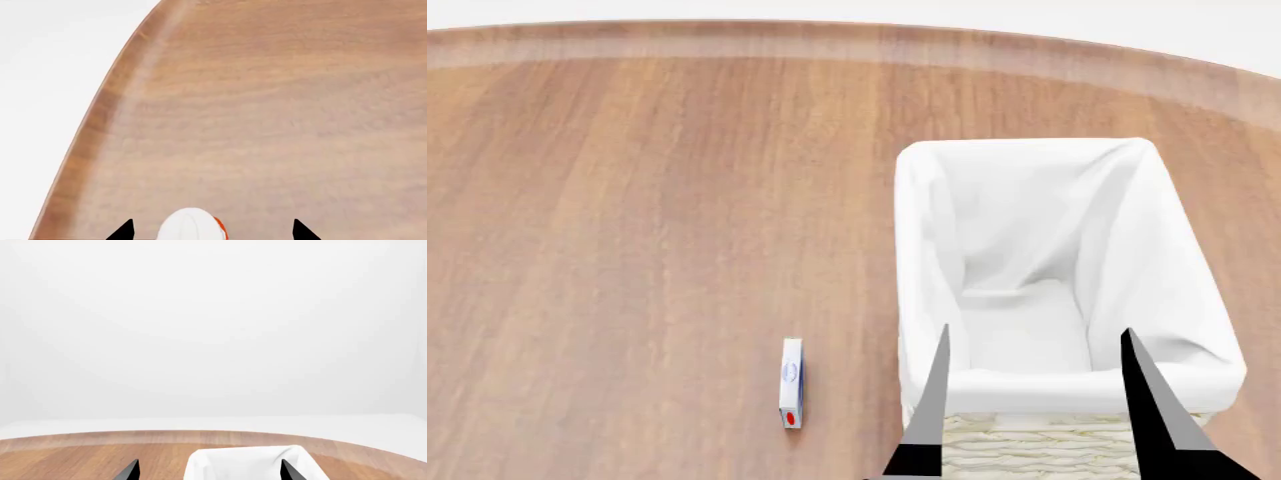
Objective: Pick up the ketchup, and put it in the basket.
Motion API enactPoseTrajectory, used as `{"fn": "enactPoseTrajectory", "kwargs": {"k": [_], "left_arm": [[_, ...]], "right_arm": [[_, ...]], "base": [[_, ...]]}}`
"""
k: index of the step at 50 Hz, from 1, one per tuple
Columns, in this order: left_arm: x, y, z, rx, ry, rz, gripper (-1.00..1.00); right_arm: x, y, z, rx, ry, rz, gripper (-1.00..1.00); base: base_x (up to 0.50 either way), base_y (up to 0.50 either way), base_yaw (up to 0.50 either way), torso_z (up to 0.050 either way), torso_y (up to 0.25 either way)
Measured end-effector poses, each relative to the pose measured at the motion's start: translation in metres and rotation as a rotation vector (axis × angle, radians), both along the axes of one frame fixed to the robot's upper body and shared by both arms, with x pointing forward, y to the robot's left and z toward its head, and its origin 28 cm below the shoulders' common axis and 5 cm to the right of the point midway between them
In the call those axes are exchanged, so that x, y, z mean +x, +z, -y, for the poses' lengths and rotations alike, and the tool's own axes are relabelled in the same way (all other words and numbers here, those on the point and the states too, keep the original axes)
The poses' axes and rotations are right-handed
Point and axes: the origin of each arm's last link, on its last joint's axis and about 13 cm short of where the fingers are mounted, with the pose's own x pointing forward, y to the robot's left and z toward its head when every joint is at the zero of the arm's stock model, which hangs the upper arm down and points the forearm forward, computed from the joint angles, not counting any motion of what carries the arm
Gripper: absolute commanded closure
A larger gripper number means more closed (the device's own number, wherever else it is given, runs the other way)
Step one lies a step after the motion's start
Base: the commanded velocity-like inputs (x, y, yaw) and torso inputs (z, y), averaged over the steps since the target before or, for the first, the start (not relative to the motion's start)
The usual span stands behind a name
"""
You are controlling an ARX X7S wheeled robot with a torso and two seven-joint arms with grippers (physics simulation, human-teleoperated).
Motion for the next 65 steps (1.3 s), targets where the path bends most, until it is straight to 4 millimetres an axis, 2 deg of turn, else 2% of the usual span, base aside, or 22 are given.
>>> {"fn": "enactPoseTrajectory", "kwargs": {"k": [35,36,55,65], "left_arm": [[0.004,-0.033,-0.006,-0.032,0.020,-0.080,-1.00],[0.004,-0.034,-0.006,-0.033,0.020,-0.083,1.00],[0.006,-0.043,-0.006,-0.010,0.012,-0.106,1.00],[0.004,-0.037,-0.005,0.049,-0.019,-0.037,1.00]], "right_arm": [[0.000,0.000,0.000,-0.001,0.000,0.001,-1.00],[0.000,0.000,0.000,-0.001,0.000,0.001,-1.00],[-0.001,0.001,0.000,0.000,0.000,0.003,-1.00],[-0.001,0.001,0.000,-0.001,0.000,0.003,-1.00]], "base": [[0.00,0.00,0.00,0.000,0.000],[0.00,0.00,0.00,0.000,0.000],[0.00,0.00,0.00,0.000,0.000],[0.00,0.00,0.00,0.000,0.000]]}}
